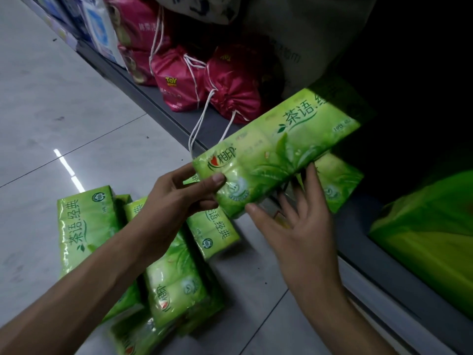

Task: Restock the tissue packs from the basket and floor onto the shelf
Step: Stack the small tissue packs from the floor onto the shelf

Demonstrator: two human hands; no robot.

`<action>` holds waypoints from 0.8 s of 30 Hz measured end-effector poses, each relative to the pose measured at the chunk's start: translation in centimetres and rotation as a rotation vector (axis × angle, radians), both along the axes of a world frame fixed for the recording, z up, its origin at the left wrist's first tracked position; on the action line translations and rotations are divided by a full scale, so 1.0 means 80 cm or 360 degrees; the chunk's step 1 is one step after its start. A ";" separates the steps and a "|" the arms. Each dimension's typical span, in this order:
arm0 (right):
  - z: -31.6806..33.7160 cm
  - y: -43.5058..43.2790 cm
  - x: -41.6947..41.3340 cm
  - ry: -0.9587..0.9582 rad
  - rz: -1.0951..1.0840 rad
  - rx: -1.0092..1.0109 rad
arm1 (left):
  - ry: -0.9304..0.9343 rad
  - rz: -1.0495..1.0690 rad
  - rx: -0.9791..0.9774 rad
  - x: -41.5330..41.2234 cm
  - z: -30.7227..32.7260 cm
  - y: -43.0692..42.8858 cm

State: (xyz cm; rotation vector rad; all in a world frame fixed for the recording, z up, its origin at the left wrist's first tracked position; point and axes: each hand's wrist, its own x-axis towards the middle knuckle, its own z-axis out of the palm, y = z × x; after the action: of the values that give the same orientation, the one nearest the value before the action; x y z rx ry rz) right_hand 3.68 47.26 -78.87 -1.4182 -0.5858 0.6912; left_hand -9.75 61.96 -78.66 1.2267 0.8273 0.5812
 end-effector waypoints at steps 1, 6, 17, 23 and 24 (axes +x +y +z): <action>0.002 0.000 0.001 -0.0052 -0.0003 -0.0025 | -0.0006 -0.0010 0.0011 0.006 0.001 -0.001; 0.009 0.008 0.036 -0.0124 -0.0100 -0.0019 | -0.0030 -0.0024 0.0077 0.045 0.010 0.001; 0.044 0.056 0.119 -0.0120 -0.0173 -0.0024 | 0.0053 -0.0225 0.0119 0.143 0.032 0.051; 0.032 0.074 0.153 -0.0207 -0.0241 -0.0100 | 0.0242 -0.0155 0.0263 0.179 0.027 0.067; 0.028 0.077 0.156 -0.0235 -0.0245 -0.0113 | 0.0271 -0.0141 0.0265 0.180 0.024 0.066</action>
State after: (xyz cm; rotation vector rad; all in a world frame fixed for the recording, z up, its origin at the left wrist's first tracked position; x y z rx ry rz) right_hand 16.13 53.38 -76.64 -1.5724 -0.5646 0.4920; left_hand 4.68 67.20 -76.75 1.4730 0.8747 0.4854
